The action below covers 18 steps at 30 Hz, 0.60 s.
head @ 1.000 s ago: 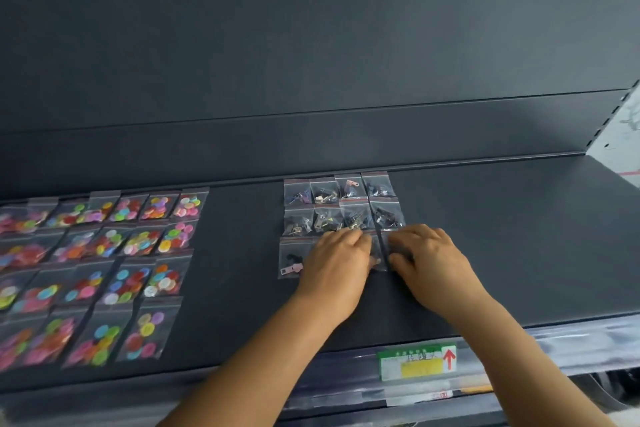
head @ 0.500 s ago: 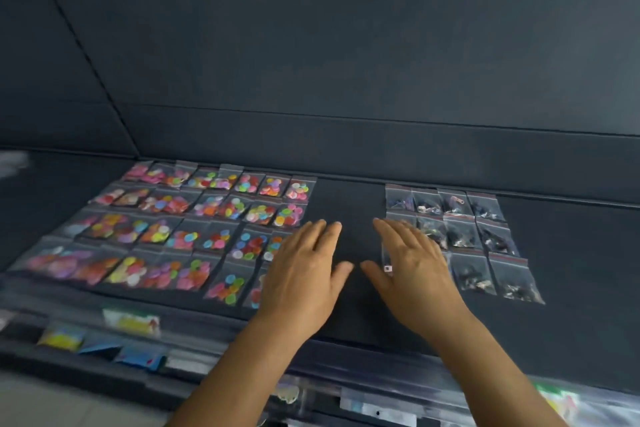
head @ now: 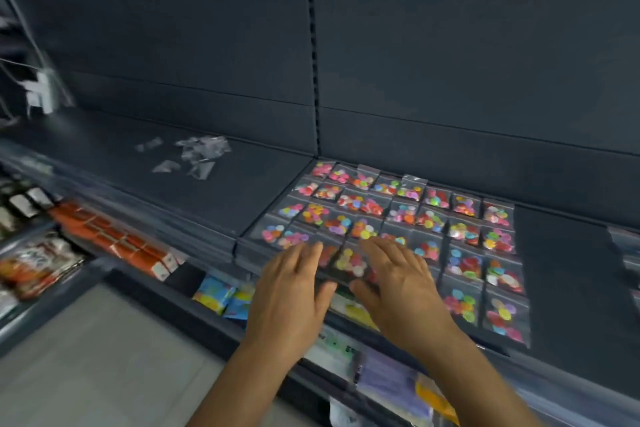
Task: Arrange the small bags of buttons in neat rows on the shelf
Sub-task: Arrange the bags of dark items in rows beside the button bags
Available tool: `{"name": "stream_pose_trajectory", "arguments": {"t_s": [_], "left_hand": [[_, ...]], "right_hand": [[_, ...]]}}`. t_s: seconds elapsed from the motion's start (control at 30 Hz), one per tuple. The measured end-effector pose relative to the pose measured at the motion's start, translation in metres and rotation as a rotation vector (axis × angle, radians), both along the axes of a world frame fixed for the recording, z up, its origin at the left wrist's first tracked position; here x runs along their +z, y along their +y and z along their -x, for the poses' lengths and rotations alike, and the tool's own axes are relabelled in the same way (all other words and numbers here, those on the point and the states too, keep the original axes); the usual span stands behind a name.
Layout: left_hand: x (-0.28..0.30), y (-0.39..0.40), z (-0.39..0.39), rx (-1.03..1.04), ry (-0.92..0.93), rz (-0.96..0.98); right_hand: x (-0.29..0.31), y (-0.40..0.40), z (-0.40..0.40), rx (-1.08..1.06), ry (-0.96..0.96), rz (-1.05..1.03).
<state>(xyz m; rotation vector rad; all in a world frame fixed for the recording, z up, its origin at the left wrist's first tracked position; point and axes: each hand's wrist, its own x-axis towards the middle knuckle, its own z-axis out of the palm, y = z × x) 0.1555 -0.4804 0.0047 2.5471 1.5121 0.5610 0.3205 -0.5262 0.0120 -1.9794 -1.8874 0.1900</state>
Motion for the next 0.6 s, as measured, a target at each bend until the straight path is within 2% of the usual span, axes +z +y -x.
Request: {"name": "stream_pose_trajectory", "arguments": {"t_s": [0.27, 0.6], "left_hand": [[-0.004, 0.053, 0.121, 0.146, -0.011, 0.015], [-0.011, 0.142, 0.197, 0.237, -0.062, 0.039]], "right_hand": [[0.004, 0.079, 0.119, 0.116, 0.003, -0.02], [0.003, 0.189, 0.197, 0.228, -0.032, 0.006]]}}
